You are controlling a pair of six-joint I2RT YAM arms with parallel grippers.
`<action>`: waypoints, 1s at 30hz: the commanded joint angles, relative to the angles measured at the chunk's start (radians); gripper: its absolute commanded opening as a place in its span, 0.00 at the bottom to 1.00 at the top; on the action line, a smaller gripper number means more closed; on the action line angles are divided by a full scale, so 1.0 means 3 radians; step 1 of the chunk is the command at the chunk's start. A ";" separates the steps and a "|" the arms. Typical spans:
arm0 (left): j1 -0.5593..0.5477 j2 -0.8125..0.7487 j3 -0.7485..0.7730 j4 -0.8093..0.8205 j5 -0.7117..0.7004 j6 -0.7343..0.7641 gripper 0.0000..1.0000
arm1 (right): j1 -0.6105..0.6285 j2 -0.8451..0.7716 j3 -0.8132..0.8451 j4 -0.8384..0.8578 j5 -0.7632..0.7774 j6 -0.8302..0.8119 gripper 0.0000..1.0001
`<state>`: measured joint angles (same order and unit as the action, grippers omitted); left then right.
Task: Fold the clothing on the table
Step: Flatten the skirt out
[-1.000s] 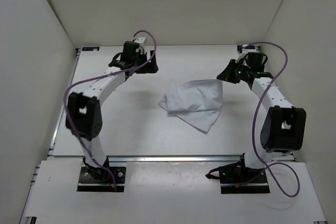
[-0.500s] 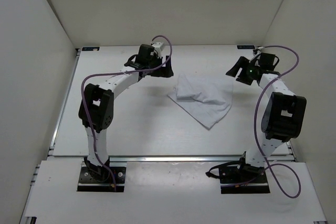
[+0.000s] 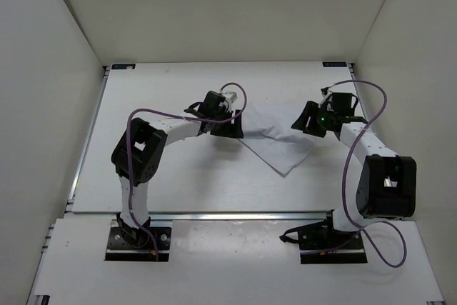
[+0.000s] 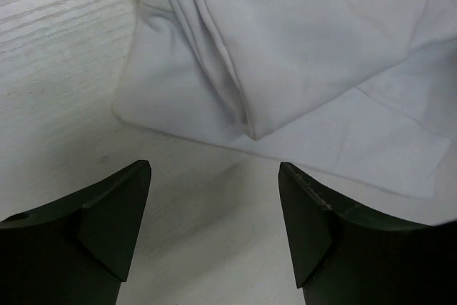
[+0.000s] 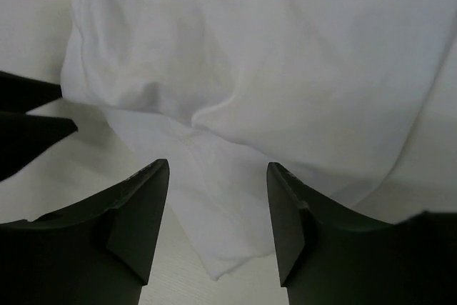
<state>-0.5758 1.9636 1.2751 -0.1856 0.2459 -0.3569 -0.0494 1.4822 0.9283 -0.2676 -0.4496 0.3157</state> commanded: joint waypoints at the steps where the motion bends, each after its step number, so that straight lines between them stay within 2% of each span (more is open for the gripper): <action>1: 0.0012 -0.0103 0.0009 0.0117 -0.0190 -0.0058 0.84 | 0.0276 -0.0144 0.0020 -0.0334 0.0291 -0.0025 0.55; 5: 0.0089 -0.0154 -0.0073 0.0250 -0.0241 -0.0069 0.85 | 0.0385 -0.0323 -0.0195 -0.0432 0.0379 0.0134 0.68; 10: 0.0171 -0.0078 -0.0012 0.0302 -0.0272 -0.0079 0.81 | 0.0277 -0.0538 -0.0583 -0.0371 0.0322 0.0369 0.71; 19: 0.0217 0.0219 0.0223 0.0225 -0.0150 -0.0165 0.69 | 0.0410 -0.0487 -0.0742 -0.0391 0.0369 0.0599 0.69; 24: 0.0222 0.0367 0.0331 0.0174 -0.0109 -0.0176 0.65 | 0.0441 -0.0446 -0.0895 -0.0304 0.0322 0.0747 0.66; 27: 0.0212 0.0408 0.0357 0.0123 -0.0104 -0.0170 0.59 | 0.0482 -0.0431 -0.0916 -0.0304 0.0343 0.0804 0.62; 30: 0.0196 0.0434 0.0377 0.0072 -0.0129 -0.0155 0.55 | 0.0538 -0.0385 -0.0931 -0.0350 0.0368 0.0880 0.62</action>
<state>-0.5087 2.0876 1.3716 -0.1261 0.2001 -0.4088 0.0933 1.3590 0.6598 -0.3809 -0.3489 0.5400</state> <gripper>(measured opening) 0.554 0.619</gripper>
